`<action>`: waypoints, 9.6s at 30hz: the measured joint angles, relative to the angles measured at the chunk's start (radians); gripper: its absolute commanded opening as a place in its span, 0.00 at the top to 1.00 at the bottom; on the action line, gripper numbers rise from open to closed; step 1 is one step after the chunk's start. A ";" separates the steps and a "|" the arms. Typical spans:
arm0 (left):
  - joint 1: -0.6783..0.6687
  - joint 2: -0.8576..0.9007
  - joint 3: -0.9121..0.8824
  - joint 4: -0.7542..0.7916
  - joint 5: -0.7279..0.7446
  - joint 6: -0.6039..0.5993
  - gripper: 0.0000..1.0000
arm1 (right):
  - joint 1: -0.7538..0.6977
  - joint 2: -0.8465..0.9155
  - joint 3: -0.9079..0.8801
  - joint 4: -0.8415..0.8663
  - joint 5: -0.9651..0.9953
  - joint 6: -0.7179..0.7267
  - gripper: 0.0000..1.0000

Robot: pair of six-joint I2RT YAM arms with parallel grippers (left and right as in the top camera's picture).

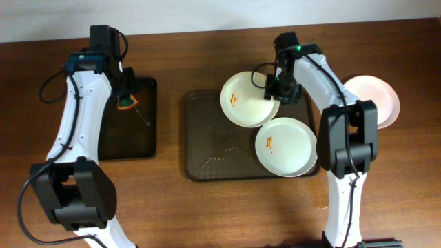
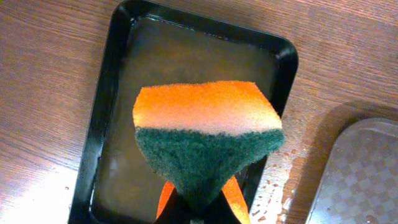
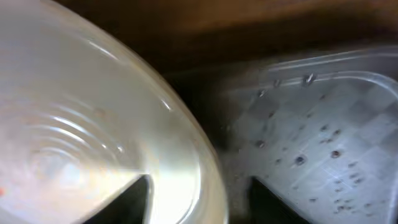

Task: Clean dirty plates on tray and stack at the side
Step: 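Move the right gripper to the left plate and grip its rim, then scrub the left plate with the sponge in the left gripper, then carry the plate with the right gripper and stack it on the first plate, then move the right gripper to the remaining plate and grip its rim, then pull the gripped plate toward the tray center with the right gripper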

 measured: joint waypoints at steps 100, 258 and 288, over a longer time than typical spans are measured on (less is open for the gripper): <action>-0.502 0.218 -0.215 0.145 0.374 -0.150 1.00 | 0.203 0.011 -0.083 -0.203 -0.185 -0.037 0.96; 0.032 0.072 0.237 -0.269 0.377 0.003 1.00 | 0.116 -0.468 -0.787 0.138 -0.140 -0.015 0.67; 0.032 0.072 0.237 -0.269 0.373 0.003 1.00 | 0.135 -0.460 -0.802 0.182 -0.095 0.319 0.77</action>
